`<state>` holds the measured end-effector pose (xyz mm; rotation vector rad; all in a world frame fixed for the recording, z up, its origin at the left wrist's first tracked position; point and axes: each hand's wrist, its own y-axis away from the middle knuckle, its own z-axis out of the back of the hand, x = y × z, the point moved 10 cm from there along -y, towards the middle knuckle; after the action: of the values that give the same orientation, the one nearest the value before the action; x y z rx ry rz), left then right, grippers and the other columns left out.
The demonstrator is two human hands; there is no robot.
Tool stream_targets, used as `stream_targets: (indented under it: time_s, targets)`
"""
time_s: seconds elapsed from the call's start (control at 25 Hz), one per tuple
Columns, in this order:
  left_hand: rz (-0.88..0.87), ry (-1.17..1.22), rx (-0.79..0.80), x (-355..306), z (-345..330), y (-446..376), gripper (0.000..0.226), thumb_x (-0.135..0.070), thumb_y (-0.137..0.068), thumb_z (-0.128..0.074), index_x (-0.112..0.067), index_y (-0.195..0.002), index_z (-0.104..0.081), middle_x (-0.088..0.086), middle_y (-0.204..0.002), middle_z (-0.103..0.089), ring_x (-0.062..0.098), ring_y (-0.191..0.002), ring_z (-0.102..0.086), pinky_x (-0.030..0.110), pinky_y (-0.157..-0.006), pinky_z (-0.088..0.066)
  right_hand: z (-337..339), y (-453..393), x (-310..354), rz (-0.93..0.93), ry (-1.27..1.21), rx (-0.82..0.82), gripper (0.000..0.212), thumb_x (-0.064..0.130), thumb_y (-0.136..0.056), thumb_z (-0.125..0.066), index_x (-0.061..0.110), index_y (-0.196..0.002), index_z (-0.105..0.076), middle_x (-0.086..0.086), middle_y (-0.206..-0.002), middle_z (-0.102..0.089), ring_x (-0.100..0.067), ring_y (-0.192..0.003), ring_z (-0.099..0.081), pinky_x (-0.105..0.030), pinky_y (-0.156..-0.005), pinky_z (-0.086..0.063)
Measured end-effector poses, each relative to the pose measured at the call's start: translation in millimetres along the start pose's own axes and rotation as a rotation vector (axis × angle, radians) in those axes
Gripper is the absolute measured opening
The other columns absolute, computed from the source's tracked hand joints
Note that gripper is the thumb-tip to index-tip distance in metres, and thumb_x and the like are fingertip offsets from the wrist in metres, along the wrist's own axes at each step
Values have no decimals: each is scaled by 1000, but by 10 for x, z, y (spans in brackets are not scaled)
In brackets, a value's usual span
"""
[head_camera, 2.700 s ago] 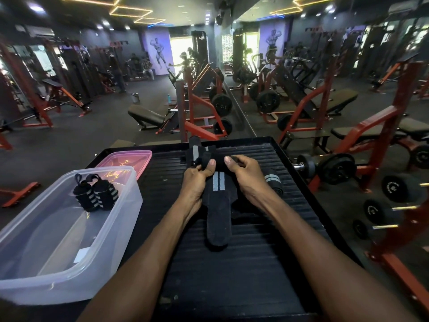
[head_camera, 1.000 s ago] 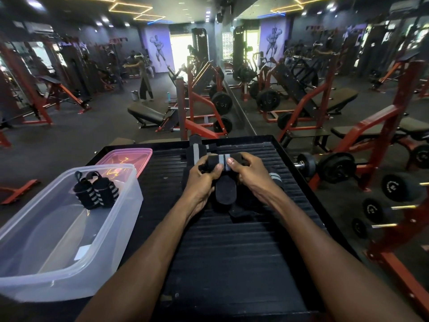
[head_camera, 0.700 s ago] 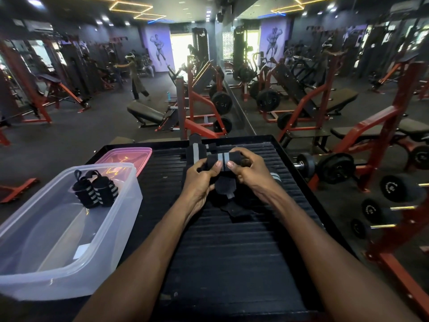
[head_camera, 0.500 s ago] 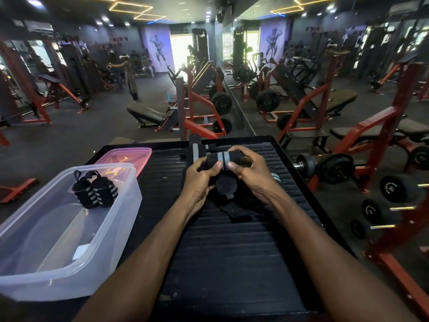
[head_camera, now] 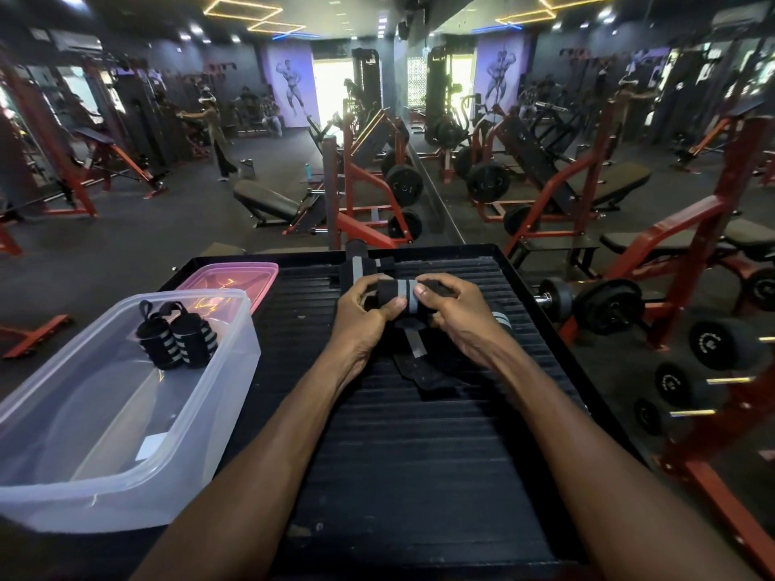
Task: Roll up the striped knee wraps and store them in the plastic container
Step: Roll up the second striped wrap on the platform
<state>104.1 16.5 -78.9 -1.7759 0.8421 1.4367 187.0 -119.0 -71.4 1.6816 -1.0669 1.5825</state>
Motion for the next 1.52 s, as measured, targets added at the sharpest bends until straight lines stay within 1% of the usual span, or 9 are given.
stream_targets:
  time_s: [0.24, 0.36, 0.48, 0.76, 0.96, 1.16, 1.32, 1.4, 1.52]
  targets:
    - [85, 105, 61, 31, -78, 23, 25, -12, -85, -77, -14, -109, -72, 19, -116, -67, 34, -105, -67, 44, -82, -60, 42, 45, 158, 168, 173, -29, 33, -3, -82, -75, 16, -109, -71, 3, -99, -73, -4, -89, -68, -20, -80, -55]
    - [42, -16, 48, 10, -23, 4, 34, -7, -83, -76, -22, -113, -72, 15, -116, -70, 34, -111, -67, 48, -92, -57, 22, 14, 26, 42, 88, 1, 39, -1, -79, -78, 14, -114, -68, -6, -107, -72, -19, -102, -69, -35, -90, -58]
    - [48, -71, 88, -2, -55, 45, 42, 3, -85, -72, -17, -122, -65, 7, -114, -71, 27, -109, -68, 41, -90, -59, -41, 21, -61, -27, 51, 54, 19, 5, -83, -77, 11, -100, -71, -11, -99, -74, -29, -98, -72, -51, -89, -59]
    - [46, -76, 154, -23, -143, 95, 31, -1, -94, -63, -15, -121, -65, 12, -116, -67, 18, -94, -71, 32, -75, -60, 28, 49, 32, 43, 163, 15, 21, -2, -82, -77, 11, -96, -71, -11, -98, -75, -24, -92, -73, -37, -80, -62]
    - [-79, -190, 150, -152, -130, 108, 42, 11, -89, -61, -24, -112, -69, -15, -107, -67, -3, -94, -66, 13, -77, -52, -55, 62, -35, 1, 264, 100, 20, 10, -83, -79, 16, -100, -71, -9, -97, -73, -21, -81, -72, -42, -77, -62]
    - [-71, -100, 127, -128, -128, 95, 45, 14, -85, -64, -18, -115, -71, -10, -108, -71, 8, -102, -68, 24, -87, -56, 7, 77, 121, 116, 396, 40, 27, 8, -82, -80, 20, -103, -69, 1, -91, -73, -18, -78, -70, -28, -70, -61]
    - [-103, -179, 103, -144, -109, 127, 49, 11, -85, -65, -19, -124, -69, -12, -117, -66, -9, -103, -62, 9, -85, -50, -34, 78, 50, 98, 606, 89, 36, 32, -76, -82, 27, -109, -69, 9, -104, -73, -20, -93, -71, -45, -84, -60]
    - [-84, -148, 49, -85, -84, 92, 53, 2, -87, -69, -21, -133, -61, -2, -123, -65, -2, -104, -65, 17, -90, -52, 55, 75, 103, 111, 644, 0, 38, 35, -75, -82, 27, -110, -71, 11, -102, -74, -15, -91, -70, -39, -86, -58]
    - [-17, -101, -28, 53, -54, 53, 50, -6, -91, -69, -14, -137, -51, 14, -112, -68, 13, -81, -71, 26, -83, -57, 268, 87, 216, 117, 677, -181, 38, 36, -79, -80, 20, -111, -69, 10, -101, -70, -11, -94, -64, -26, -81, -47]
